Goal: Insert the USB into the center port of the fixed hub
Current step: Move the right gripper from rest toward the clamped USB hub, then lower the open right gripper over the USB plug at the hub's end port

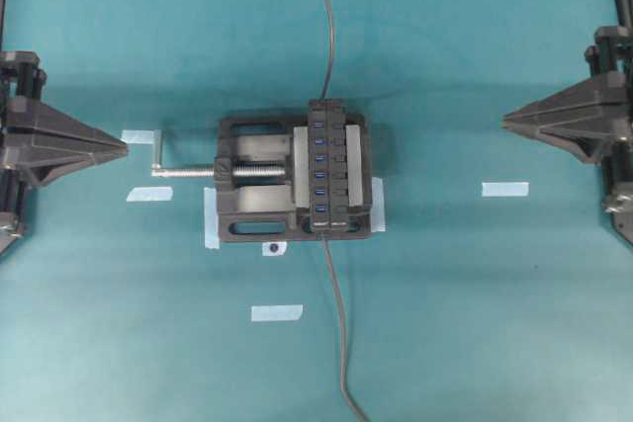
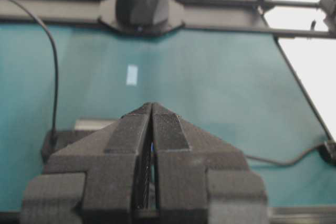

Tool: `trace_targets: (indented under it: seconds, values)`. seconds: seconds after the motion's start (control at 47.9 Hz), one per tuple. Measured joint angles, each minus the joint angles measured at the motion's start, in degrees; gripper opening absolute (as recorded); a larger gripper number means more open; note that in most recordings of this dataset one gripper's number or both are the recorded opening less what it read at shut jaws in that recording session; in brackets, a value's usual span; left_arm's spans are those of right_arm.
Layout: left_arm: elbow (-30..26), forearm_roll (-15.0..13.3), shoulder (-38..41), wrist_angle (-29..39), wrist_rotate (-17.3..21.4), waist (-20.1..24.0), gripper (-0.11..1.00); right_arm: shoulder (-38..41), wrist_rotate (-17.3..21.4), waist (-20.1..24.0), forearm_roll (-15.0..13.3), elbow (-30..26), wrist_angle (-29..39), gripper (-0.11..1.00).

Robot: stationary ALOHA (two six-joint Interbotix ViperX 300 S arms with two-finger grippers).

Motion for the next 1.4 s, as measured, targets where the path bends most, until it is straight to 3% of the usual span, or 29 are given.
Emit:
trace_targets:
  seconds: [0.355, 0.606, 0.835, 1.211, 1.399]
  values:
    - [-1.8, 0.0, 4.0, 2.5, 0.4, 0.0, 0.00, 10.5, 0.2, -4.4, 0.0, -8.2, 13.8, -0.02]
    - [-2.9, 0.0, 5.6, 3.2, 0.4, 0.0, 0.00, 17.2, 0.2, -5.5, -0.4, -11.7, 15.7, -0.02]
    - [-3.1, 0.1, 5.7, 4.5, 0.4, 0.0, 0.00, 23.5, 0.1, -6.8, -2.8, -14.2, 17.8, -0.02]
    - [-3.1, 0.1, 5.4, 5.5, 0.4, 0.0, 0.00, 31.2, 0.0, -8.5, -4.1, -17.2, 18.5, -0.02]
    - [-3.0, 0.1, 5.3, 5.6, 0.4, 0.0, 0.00, 35.3, -1.9, -9.3, -4.3, -19.2, 18.5, -0.02]
